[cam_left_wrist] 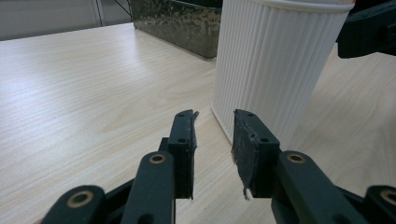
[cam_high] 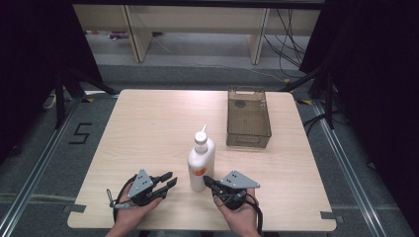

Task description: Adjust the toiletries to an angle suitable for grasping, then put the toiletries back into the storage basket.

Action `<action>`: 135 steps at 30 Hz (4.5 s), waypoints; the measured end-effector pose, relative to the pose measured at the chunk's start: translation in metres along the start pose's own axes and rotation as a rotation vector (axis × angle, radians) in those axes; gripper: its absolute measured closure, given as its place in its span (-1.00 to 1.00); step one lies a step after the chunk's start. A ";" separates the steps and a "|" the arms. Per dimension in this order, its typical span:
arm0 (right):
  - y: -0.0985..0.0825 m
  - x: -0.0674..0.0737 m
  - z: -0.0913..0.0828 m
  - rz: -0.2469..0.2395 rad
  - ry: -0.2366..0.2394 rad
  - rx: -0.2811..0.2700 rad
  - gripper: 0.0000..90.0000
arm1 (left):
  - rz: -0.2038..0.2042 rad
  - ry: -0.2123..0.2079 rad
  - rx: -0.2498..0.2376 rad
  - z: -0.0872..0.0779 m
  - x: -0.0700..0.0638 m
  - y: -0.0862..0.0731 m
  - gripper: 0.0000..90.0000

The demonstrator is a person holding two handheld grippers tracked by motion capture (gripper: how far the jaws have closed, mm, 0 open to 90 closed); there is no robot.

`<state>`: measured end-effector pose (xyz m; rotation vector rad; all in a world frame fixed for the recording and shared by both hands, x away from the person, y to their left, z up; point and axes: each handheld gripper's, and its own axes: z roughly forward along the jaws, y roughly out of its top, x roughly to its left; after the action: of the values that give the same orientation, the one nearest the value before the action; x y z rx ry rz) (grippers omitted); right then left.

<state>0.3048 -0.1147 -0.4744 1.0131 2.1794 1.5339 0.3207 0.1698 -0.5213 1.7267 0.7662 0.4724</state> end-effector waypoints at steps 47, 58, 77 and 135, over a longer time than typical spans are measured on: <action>0.011 0.024 0.058 -0.013 -0.043 -0.063 1.00 | -0.015 0.047 0.010 -0.012 0.011 -0.003 0.51; 0.013 0.025 0.055 -0.008 -0.065 -0.069 0.99 | -0.014 0.052 0.013 -0.012 0.011 -0.003 0.50; 0.058 0.020 0.002 0.003 -0.282 -0.275 0.02 | -0.036 0.075 -0.001 -0.011 0.012 -0.003 0.42; 0.116 0.041 0.042 -0.032 -0.353 -0.266 0.27 | -0.024 0.086 -0.009 -0.010 0.012 -0.003 0.33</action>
<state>0.3439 -0.0355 -0.3790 1.0602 1.6963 1.4533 0.3216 0.1853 -0.5216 1.6954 0.8440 0.5350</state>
